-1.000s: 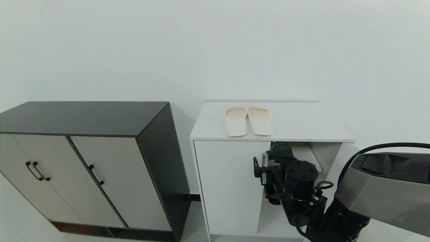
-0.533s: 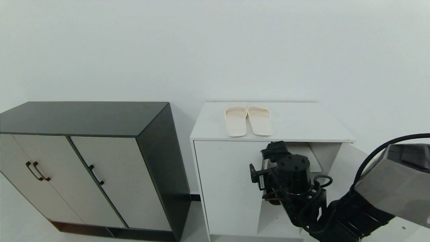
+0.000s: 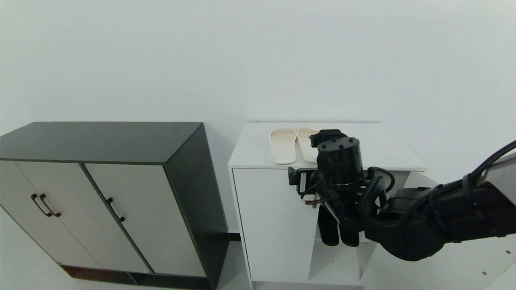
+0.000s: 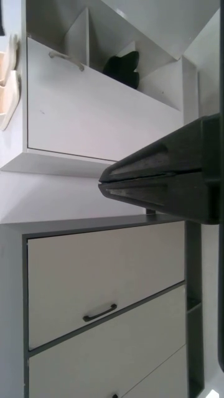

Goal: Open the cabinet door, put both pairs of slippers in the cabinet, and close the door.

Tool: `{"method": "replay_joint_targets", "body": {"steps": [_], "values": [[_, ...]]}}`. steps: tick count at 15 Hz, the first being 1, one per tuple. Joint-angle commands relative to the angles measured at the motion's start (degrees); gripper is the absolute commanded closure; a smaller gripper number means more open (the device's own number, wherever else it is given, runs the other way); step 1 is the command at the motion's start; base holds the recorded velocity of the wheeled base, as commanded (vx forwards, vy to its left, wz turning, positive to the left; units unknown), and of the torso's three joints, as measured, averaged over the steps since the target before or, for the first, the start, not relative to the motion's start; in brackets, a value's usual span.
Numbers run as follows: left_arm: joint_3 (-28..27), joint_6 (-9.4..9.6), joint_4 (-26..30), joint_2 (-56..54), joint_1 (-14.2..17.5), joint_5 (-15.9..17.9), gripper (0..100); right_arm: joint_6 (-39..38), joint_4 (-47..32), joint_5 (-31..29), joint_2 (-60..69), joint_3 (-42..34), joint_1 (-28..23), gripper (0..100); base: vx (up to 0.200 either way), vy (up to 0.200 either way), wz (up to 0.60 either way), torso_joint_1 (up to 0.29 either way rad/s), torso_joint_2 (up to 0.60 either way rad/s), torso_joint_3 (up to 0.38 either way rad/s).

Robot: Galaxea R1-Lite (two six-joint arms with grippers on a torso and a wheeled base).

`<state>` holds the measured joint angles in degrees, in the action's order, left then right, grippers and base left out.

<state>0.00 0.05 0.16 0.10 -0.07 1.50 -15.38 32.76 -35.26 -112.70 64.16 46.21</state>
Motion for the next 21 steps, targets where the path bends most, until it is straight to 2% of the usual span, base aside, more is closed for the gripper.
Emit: {"method": "replay_joint_targets", "body": {"steps": [1,8,13,21], "values": [[0.0,-0.05,0.0,0.0,0.0,0.0,100,0.0,0.2,0.0,-0.4,0.8,0.0,0,0.0,0.0,0.0,0.0,0.0,0.0],[0.0,-0.05,0.0,0.0,0.0,0.0,100,0.4,0.6,-0.3,-1.9,1.8,-0.2,0,0.2,0.0,0.0,0.005,0.0,0.002],[0.0,-0.05,0.0,0.0,0.0,0.0,100,2.5,0.6,-0.1,-6.0,5.6,-1.6,0,0.2,0.0,0.0,0.003,0.0,0.004],[0.0,-0.14,0.0,0.0,0.0,0.0,100,4.2,0.4,0.0,-10.3,11.0,-2.7,0,0.0,0.0,0.0,0.0,0.0,0.0]]}}
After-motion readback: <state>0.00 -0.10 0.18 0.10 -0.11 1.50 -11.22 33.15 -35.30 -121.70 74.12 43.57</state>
